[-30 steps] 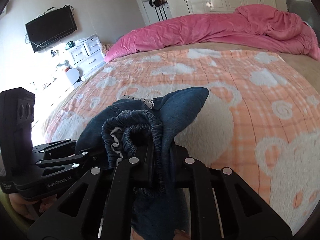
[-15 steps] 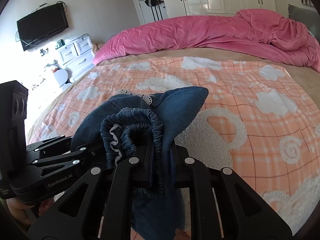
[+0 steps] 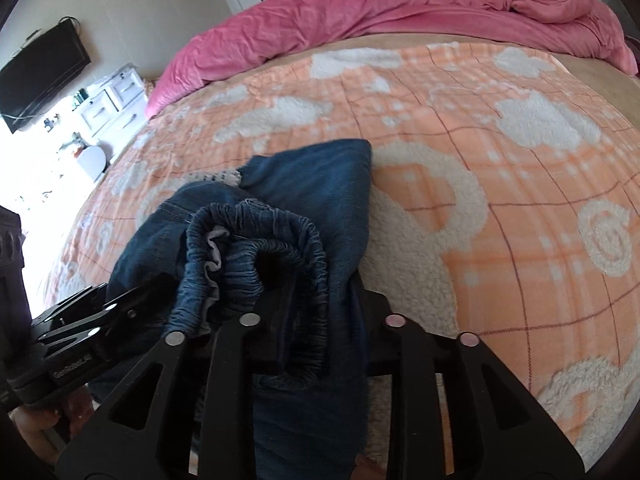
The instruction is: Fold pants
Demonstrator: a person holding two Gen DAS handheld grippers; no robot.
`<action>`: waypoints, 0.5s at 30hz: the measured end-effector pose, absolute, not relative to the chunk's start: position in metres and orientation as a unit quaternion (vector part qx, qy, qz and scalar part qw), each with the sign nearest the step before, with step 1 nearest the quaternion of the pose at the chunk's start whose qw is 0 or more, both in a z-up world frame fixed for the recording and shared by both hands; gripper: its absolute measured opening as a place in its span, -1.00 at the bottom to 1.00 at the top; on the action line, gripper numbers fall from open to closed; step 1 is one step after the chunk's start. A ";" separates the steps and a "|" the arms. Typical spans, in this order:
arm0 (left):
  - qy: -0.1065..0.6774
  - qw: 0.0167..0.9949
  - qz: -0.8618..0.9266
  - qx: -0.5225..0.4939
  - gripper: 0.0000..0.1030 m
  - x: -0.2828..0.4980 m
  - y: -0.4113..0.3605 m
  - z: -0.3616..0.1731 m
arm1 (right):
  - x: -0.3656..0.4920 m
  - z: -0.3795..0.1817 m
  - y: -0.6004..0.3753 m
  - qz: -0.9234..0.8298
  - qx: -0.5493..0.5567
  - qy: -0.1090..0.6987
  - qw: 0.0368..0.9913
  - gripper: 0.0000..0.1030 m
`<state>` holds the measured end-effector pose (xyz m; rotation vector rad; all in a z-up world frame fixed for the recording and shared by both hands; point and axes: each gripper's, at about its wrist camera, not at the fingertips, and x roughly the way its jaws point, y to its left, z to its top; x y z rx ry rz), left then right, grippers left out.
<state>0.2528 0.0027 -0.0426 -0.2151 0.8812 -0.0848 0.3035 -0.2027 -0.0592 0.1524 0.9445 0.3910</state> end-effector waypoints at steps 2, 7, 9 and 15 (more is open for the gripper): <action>0.430 0.895 -0.036 -0.111 0.13 0.251 0.006 -0.047 | 0.303 -0.061 -0.204 0.175 0.061 0.453 0.872 -0.29; 0.432 0.893 -0.032 -0.117 0.38 0.247 0.009 -0.051 | 0.298 -0.063 -0.211 0.158 0.057 0.455 0.875 -0.13; 0.428 0.896 -0.028 -0.112 0.47 0.242 0.009 -0.049 | 0.295 -0.063 -0.212 0.156 0.053 0.453 0.876 -0.10; 0.417 0.902 -0.026 -0.105 0.59 0.226 0.009 -0.040 | 0.281 -0.061 -0.225 0.145 0.063 0.453 0.878 0.04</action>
